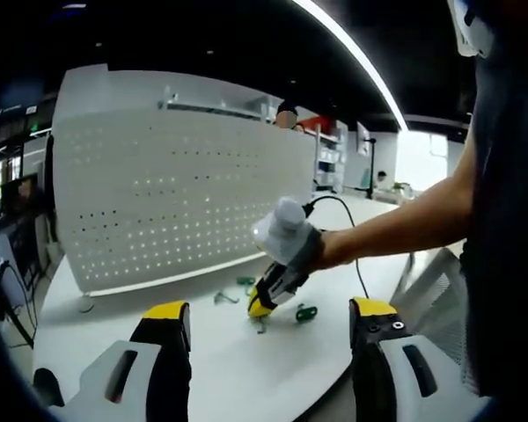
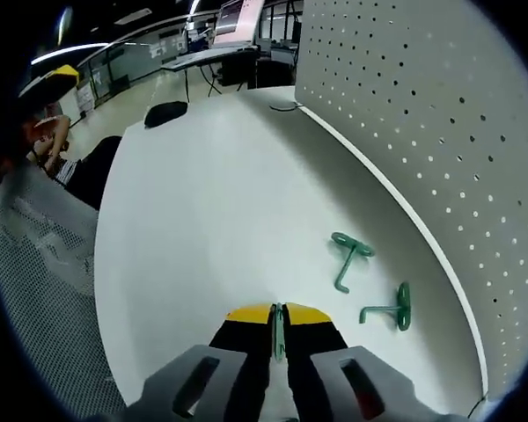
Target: Insert the hook assembly into the mounting plate slot until the hook locks in place.
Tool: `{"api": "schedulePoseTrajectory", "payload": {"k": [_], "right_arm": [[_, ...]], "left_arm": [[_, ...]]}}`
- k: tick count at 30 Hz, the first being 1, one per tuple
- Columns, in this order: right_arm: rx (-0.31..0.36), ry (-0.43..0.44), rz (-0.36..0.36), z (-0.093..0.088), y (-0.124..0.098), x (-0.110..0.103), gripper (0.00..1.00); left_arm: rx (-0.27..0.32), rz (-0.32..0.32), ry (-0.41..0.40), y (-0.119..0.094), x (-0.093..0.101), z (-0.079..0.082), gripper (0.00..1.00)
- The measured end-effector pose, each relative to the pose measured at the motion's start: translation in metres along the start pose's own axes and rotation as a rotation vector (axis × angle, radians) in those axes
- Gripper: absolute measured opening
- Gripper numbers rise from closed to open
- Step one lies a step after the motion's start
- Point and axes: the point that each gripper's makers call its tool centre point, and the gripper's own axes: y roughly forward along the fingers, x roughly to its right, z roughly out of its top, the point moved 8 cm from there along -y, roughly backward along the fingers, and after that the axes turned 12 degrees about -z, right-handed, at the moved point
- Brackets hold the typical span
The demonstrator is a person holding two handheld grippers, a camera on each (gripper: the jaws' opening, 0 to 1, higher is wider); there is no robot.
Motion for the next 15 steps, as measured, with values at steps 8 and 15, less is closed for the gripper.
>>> {"api": "schedulePoseTrajectory", "payload": {"k": [8,15], "right_arm": [[0.009,0.022,-0.004,-0.0007,-0.0032,0.0049,0.01],[0.029,0.060,-0.008,-0.0003,-0.0090,0.0094,0.01]], "left_arm": [[-0.004,-0.003,0.002,0.0002,0.0005,-0.0003,0.75],[-0.010,-0.006,0.002,0.0007,0.0015,-0.0006,0.75]]}}
